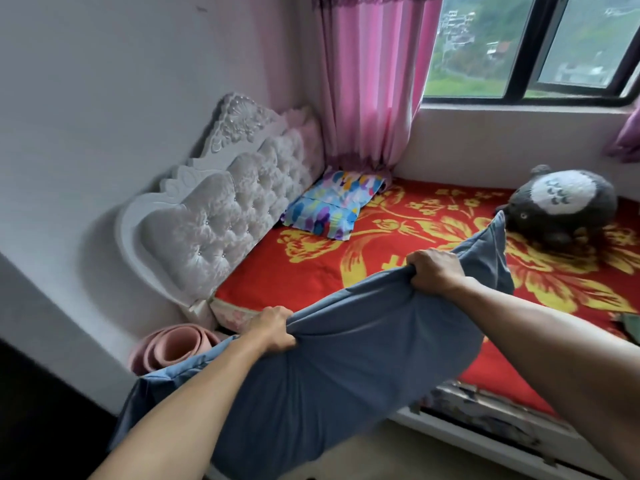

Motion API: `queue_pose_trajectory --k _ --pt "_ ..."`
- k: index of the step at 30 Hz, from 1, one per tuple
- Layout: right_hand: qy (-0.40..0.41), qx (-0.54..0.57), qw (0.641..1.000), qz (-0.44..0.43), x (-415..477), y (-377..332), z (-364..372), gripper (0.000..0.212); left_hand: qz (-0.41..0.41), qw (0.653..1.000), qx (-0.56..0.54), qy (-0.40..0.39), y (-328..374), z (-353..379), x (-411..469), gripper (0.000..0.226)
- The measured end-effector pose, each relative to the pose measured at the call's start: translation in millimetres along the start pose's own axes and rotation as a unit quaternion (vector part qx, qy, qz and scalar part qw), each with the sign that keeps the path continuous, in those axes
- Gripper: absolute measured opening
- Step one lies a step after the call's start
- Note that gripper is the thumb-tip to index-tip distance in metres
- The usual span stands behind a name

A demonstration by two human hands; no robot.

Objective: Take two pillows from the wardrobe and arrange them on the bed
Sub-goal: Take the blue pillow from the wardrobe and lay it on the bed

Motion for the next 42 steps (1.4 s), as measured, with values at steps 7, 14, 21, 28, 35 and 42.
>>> queue_pose_trajectory --k 7,14,21,28,35,42 --pt "-0.008 -0.013 0.999 0.044 129.6 -3.3 31.3 0.014 0.006 0.999 0.019 -0.025 -48.4 -22.3 139.2 0.024" --pt "0.011 -0.009 0.999 0.046 238.9 -14.1 41.6 0.01 0.01 1.0 0.021 -0.006 -89.8 -53.6 245.5 0.016" --pt "-0.004 -0.007 0.999 0.041 368.7 -13.8 66.0 0.013 -0.003 1.0 0.008 -0.001 -122.0 -71.6 353.0 0.019" --pt "-0.027 -0.005 0.999 0.037 504.6 3.5 110.2 0.014 -0.043 0.997 -0.053 -0.035 -142.6 -74.6 466.5 0.018" --pt "-0.055 -0.008 0.998 0.026 594.9 -1.1 165.1 0.013 -0.088 0.988 -0.114 -0.063 -171.1 -51.5 536.7 0.024" --pt "-0.065 0.029 0.996 0.045 643.0 -25.4 244.7 0.033 -0.111 0.978 -0.16 -0.078 -220.1 -22.9 603.4 0.022"
Point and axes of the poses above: each hand's wrist, its own x-axis towards the middle knuckle, its own z-axis out of the palm, y = z × x, the point moved 3 cm from there along x, towards the middle knuckle, and after that the axes turned 12 degrees about x, right-handed, at the moved point
